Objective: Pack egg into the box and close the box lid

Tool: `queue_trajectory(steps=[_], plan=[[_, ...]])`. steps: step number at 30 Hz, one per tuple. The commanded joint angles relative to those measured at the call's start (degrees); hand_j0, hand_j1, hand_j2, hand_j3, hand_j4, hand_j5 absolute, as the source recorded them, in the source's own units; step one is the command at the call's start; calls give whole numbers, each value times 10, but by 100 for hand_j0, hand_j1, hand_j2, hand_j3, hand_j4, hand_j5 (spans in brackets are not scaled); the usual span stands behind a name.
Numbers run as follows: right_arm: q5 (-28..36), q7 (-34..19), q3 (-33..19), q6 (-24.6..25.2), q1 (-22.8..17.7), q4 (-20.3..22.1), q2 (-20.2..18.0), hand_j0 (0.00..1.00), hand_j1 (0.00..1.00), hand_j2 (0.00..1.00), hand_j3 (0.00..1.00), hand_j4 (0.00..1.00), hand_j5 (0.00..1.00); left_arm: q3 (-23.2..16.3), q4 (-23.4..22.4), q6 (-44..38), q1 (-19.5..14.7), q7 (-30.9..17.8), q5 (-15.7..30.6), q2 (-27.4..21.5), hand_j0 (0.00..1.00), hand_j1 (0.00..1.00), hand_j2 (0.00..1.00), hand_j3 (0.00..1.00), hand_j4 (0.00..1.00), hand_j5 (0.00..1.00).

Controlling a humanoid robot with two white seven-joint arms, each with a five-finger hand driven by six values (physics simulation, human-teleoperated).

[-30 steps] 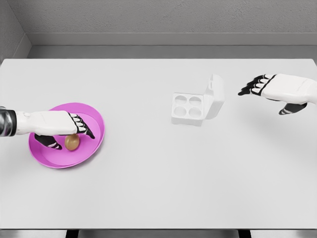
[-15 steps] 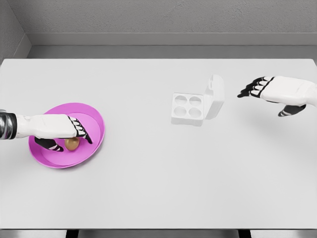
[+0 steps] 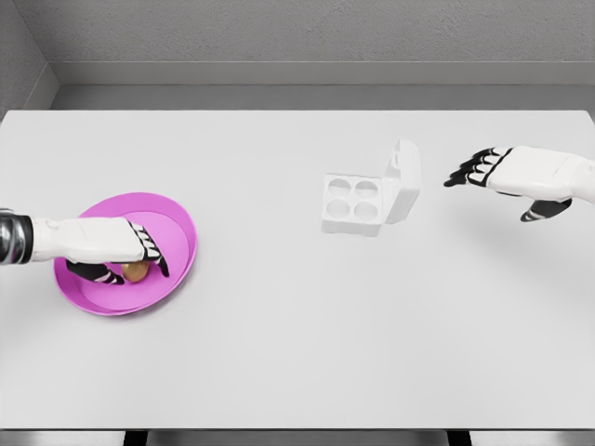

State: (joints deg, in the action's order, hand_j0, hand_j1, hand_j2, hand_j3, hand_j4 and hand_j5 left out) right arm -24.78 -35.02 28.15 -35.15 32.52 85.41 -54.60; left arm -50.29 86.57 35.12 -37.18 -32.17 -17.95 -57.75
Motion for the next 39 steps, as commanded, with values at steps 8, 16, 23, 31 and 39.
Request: queue_trajectory(steps=[8,16,23,31,39], plan=[[3,0,3,1,0,0,-1,100,100,100,100,100,100,0,1,-1,0,-6,1,1,50,50,50,50,50,50],[2,0,4,1,1,0,-1,100,100,100,100,100,100,0,1,-1,0,-8,1,1,43,43,43,43,43,43],[2,0,15,1,1,0,-1,100,100,100,100,100,100,2,7,-1,-16,-7,4,-2,38,38,38,38,38,38],[2,0,16,1,2,0,-7,100,100,100,100,100,100,7,36,-1,-47,-3,8,29,38,38,38,38,38,38],[2,0,15,1,1,1,-7,100,100,100,100,100,100,7,36,-1,-69,-3,9,80,38,38,38,38,38,38]])
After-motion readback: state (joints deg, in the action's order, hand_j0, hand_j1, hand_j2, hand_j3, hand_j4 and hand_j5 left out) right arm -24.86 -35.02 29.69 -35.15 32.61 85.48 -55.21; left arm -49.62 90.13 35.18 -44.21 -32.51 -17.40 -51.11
